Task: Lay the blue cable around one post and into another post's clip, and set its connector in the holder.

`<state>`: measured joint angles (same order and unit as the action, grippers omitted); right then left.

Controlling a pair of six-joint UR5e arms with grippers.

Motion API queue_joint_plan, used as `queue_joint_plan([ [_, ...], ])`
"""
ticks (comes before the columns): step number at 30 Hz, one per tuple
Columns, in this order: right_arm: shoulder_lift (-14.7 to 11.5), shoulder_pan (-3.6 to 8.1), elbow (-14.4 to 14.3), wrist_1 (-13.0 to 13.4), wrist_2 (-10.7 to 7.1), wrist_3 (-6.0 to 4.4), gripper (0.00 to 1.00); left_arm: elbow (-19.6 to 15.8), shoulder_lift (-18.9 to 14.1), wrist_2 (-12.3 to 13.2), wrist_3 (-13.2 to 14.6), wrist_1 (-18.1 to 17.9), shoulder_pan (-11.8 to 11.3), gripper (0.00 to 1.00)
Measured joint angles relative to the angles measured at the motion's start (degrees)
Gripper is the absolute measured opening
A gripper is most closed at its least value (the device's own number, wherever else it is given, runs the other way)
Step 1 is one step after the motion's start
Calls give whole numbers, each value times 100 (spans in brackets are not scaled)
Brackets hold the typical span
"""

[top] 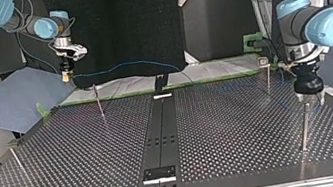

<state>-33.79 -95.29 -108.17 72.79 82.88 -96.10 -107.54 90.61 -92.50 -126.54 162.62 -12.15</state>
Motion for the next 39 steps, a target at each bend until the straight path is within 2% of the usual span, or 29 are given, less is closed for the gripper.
queue_joint_plan([
  [10, -1, -39, 4, 0, 9, 2, 0, 514, 77, -93, -10, 301, 57, 99],
  [21, 0, -86, 36, -24, 26, 2, 0, 1076, 301, -256, 149, 494, 3, 99],
  [29, 0, -138, 57, -48, 27, 2, 0, 1161, 367, -276, 166, 490, -75, 99],
  [39, 1, -212, 67, -61, 34, 2, 0, 1295, 667, -122, 171, 457, -102, 99],
])
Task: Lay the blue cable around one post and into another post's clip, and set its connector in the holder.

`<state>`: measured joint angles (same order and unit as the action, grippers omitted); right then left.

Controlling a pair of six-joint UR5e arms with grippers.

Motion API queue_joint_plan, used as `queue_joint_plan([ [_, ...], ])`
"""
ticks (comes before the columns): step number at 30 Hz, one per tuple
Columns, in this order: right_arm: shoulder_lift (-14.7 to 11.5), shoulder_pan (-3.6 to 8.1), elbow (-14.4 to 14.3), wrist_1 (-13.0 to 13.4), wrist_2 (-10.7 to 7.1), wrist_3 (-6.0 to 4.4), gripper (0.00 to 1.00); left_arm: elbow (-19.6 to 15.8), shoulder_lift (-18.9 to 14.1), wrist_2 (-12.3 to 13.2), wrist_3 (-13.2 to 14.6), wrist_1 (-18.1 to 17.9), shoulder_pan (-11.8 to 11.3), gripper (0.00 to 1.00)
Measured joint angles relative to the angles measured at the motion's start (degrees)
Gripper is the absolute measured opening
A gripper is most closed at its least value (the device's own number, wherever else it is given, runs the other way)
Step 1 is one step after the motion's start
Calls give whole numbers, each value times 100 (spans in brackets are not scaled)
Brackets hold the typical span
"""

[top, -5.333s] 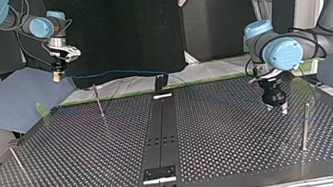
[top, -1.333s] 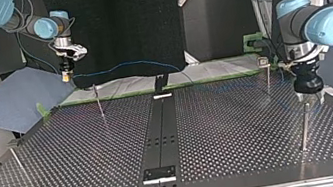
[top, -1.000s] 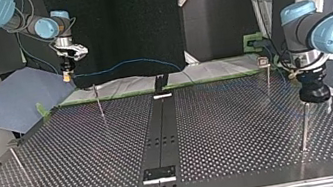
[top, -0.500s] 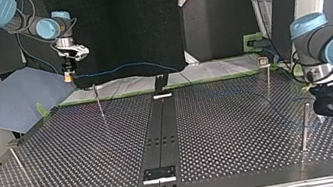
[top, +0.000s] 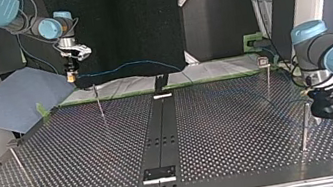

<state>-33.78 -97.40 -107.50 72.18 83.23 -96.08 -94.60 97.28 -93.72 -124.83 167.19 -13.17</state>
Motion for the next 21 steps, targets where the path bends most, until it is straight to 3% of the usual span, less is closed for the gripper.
queue_joint_plan([
  [10, 2, -57, 2, 11, 4, 0, 0, 73, 295, 88, -69, -39, -61, 99],
  [21, 2, -115, 14, 22, 9, 0, 0, 85, 306, 248, -498, -331, -157, 99],
])
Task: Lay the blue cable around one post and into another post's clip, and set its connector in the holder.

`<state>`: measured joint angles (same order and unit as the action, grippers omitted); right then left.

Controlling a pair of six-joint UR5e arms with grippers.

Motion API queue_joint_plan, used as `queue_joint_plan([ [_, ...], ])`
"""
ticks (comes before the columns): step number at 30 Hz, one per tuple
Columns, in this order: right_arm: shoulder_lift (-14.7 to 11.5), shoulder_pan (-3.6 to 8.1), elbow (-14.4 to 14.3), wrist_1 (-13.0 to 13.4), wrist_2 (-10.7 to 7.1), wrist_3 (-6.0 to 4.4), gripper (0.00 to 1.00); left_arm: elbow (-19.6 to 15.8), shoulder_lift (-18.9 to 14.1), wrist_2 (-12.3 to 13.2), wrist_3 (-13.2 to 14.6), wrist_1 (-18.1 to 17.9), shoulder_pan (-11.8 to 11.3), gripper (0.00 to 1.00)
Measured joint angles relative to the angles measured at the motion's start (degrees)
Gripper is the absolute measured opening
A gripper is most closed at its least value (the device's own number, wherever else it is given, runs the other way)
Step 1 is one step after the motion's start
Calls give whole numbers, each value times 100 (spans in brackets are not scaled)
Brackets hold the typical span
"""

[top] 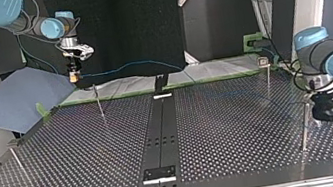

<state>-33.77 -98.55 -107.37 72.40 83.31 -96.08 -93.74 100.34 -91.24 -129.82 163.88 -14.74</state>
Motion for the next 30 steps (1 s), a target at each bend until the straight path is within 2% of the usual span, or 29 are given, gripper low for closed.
queue_joint_plan([
  [14, 1, -81, 33, -22, -4, 0, 0, 172, 1, 109, -645, -273, 66, 99],
  [24, 2, -92, 35, -23, -2, 0, 0, 157, 11, -11, -533, -260, 85, 99],
  [30, 2, -91, 35, -17, -1, 0, 0, 49, 47, 16, -489, -304, 127, 99],
])
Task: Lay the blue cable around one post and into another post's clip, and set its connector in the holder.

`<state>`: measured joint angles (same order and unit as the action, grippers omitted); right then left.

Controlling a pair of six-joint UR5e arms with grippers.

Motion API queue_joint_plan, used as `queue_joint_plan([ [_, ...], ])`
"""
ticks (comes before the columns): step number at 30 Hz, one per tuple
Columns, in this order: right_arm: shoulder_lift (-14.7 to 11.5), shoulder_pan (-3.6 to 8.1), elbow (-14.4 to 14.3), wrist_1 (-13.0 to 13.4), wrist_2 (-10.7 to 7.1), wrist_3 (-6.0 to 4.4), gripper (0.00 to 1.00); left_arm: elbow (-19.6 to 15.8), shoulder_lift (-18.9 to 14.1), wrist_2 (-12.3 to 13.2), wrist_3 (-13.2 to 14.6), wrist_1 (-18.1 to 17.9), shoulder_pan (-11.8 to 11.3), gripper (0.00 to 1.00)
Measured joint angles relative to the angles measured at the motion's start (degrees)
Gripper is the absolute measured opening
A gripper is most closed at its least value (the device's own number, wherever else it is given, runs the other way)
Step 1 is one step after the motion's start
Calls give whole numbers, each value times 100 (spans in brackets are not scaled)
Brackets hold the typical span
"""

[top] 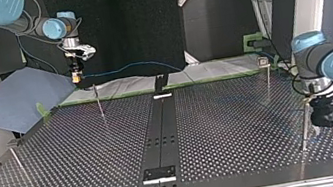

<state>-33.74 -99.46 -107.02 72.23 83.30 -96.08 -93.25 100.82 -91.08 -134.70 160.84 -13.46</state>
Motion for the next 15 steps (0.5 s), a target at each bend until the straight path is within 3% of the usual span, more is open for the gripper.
queue_joint_plan([
  [8, -1, 1, 0, -4, 2, 0, 0, -69, 180, 86, -16, -30, 82, 99],
  [15, 0, 1, 0, -6, -1, 0, 0, -90, 225, 212, -310, -106, 134, 99],
])
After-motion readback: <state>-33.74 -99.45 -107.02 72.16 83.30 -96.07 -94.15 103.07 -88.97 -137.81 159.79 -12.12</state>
